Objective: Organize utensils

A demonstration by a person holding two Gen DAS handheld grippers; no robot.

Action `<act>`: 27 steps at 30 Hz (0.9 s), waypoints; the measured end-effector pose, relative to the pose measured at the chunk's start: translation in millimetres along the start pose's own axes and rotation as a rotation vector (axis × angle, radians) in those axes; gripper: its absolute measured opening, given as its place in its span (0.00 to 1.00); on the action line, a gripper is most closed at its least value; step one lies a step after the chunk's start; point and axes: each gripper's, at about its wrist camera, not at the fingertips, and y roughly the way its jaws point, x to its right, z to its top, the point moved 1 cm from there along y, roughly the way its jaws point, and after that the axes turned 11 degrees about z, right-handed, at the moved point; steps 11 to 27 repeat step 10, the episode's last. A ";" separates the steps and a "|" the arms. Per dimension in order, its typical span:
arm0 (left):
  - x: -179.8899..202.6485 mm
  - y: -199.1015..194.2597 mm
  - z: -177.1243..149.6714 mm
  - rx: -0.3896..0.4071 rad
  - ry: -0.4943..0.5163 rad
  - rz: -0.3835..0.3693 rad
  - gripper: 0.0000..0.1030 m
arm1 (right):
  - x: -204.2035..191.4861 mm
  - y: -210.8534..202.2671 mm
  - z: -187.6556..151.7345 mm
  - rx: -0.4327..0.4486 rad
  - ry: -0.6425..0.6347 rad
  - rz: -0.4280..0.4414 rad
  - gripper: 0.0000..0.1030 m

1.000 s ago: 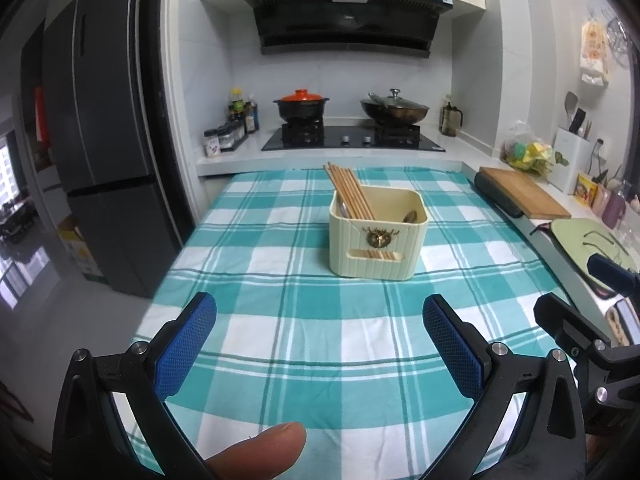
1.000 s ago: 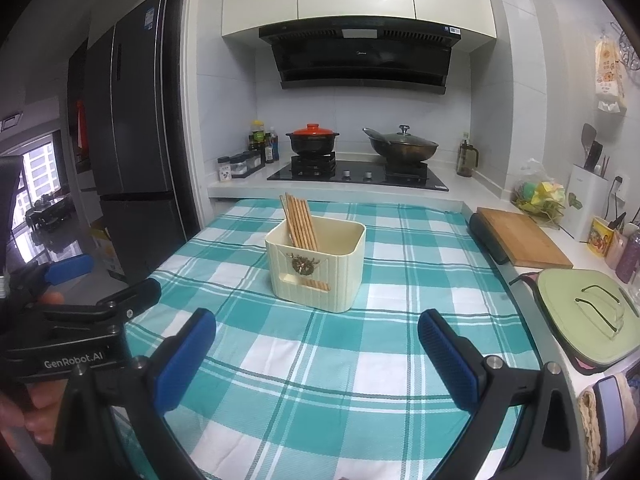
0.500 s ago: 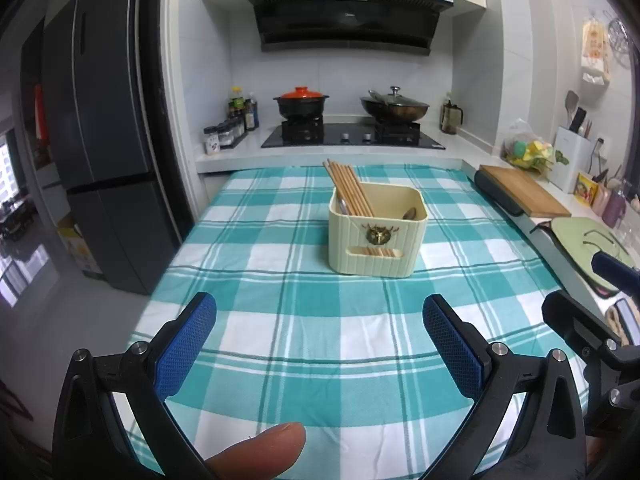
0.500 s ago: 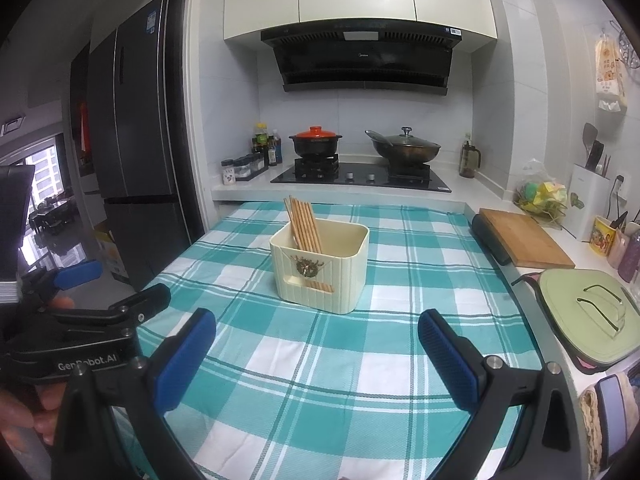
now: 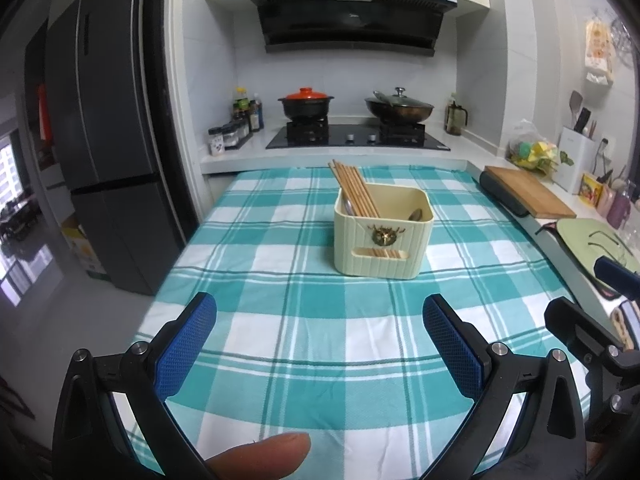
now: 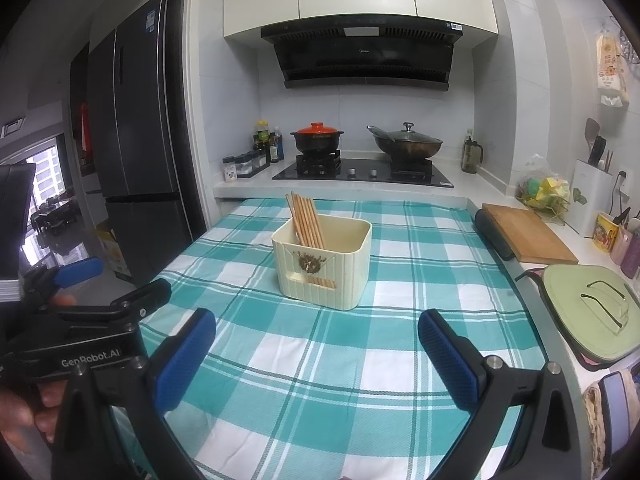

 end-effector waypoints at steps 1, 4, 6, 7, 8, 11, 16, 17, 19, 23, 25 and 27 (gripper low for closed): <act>-0.2 0.7 -0.3 -0.001 -0.002 -0.008 1.00 | 0.1 0.6 -0.5 -0.002 -0.001 0.000 1.00; -1.8 1.5 -1.4 0.003 -0.008 -0.002 1.00 | 1.6 2.9 -2.2 -0.008 0.003 -0.002 1.00; -2.7 1.4 -2.5 0.012 -0.017 0.010 1.00 | 3.4 3.6 -3.7 -0.012 0.006 -0.005 1.00; -3.0 2.7 -2.5 0.011 -0.024 0.020 1.00 | 4.0 3.5 -4.3 -0.014 0.008 -0.006 1.00; -3.0 3.9 -2.7 0.008 -0.029 0.022 1.00 | 5.3 3.7 -4.6 -0.015 0.011 -0.007 1.00; -1.2 5.4 -3.3 0.002 -0.019 0.012 1.00 | 6.6 4.5 -5.0 -0.016 0.015 -0.008 1.00; -1.2 5.4 -3.3 0.002 -0.019 0.012 1.00 | 6.6 4.5 -5.0 -0.016 0.015 -0.008 1.00; -1.2 5.4 -3.3 0.002 -0.019 0.012 1.00 | 6.6 4.5 -5.0 -0.016 0.015 -0.008 1.00; -1.2 5.4 -3.3 0.002 -0.019 0.012 1.00 | 6.6 4.5 -5.0 -0.016 0.015 -0.008 1.00; -1.2 5.4 -3.3 0.002 -0.019 0.012 1.00 | 6.6 4.5 -5.0 -0.016 0.015 -0.008 1.00; -1.2 5.4 -3.3 0.002 -0.019 0.012 1.00 | 6.6 4.5 -5.0 -0.016 0.015 -0.008 1.00; -1.2 5.4 -3.3 0.002 -0.019 0.012 1.00 | 6.6 4.5 -5.0 -0.016 0.015 -0.008 1.00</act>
